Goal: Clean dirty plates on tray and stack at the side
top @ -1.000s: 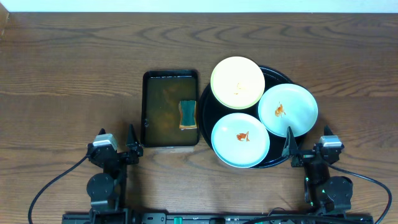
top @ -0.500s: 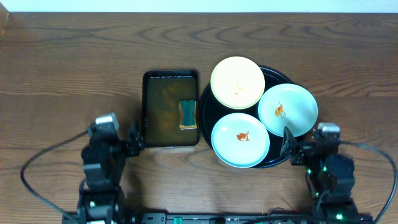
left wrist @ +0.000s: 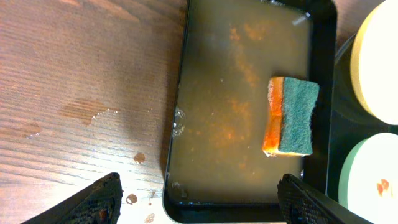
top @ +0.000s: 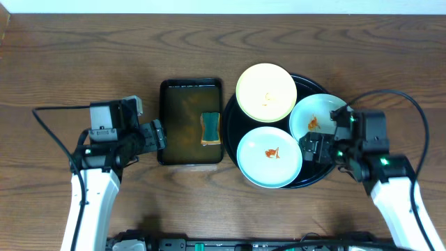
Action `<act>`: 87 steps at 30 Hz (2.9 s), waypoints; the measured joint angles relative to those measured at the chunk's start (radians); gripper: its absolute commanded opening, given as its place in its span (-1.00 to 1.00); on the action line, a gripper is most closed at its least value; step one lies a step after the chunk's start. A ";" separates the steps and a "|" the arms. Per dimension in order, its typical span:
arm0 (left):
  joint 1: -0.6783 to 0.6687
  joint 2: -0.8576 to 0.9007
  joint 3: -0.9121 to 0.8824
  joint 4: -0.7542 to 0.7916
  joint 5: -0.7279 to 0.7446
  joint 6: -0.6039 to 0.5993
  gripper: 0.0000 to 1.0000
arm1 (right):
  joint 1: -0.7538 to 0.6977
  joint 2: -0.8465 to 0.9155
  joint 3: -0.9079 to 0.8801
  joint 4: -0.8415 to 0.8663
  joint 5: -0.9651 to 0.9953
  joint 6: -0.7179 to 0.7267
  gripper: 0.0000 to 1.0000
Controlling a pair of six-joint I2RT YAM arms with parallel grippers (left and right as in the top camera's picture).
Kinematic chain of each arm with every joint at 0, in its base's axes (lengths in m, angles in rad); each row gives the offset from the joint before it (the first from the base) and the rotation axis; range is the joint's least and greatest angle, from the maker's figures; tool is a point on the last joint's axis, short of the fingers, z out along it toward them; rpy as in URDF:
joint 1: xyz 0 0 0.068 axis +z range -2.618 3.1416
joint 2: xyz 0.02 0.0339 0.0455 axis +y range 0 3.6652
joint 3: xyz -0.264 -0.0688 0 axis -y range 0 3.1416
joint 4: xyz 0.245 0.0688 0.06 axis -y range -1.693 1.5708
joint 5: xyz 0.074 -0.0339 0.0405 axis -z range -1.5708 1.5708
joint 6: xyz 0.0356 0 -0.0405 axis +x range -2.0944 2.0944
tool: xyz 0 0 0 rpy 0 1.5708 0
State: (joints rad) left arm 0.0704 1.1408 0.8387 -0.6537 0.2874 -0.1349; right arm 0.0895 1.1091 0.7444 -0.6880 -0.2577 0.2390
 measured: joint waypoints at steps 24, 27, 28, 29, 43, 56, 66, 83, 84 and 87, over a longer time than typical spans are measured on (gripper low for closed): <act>-0.150 0.096 0.110 0.097 -0.013 -0.018 0.60 | 0.000 0.141 -0.043 -0.001 -0.110 0.048 0.46; -0.221 0.172 0.142 0.127 -0.023 -0.018 0.59 | 0.000 0.163 -0.065 0.002 -0.110 0.054 0.29; -0.237 0.193 0.142 0.133 -0.024 -0.018 0.59 | 0.000 0.174 -0.072 0.003 -0.110 0.055 0.24; -0.254 0.215 0.142 0.137 -0.025 -0.018 0.59 | 0.000 0.184 -0.078 0.006 -0.109 0.057 0.17; -0.402 0.487 0.142 0.221 -0.029 -0.018 0.59 | 0.000 0.333 -0.096 0.090 -0.110 0.076 -0.41; -0.402 0.586 0.142 0.299 -0.031 -0.018 0.45 | 0.016 0.370 -0.099 0.161 -0.146 0.081 -0.56; -0.402 0.616 0.142 0.299 -0.031 -0.018 0.23 | 0.019 0.370 -0.099 0.176 -0.158 0.088 -0.56; -0.477 0.616 0.142 0.317 -0.113 -0.018 -0.03 | 0.019 0.370 -0.099 0.177 -0.161 0.095 -0.55; -0.481 0.616 0.142 0.318 -0.120 -0.017 -0.08 | 0.019 0.370 -0.099 0.177 -0.161 0.095 -0.56; -0.488 0.616 0.142 0.318 -0.140 -0.016 -0.26 | 0.019 0.370 -0.099 0.177 -0.161 0.095 -0.55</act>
State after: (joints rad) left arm -0.4171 1.7565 0.9810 -0.3355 0.1471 -0.1513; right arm 0.1089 1.4792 0.6453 -0.5110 -0.4191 0.3336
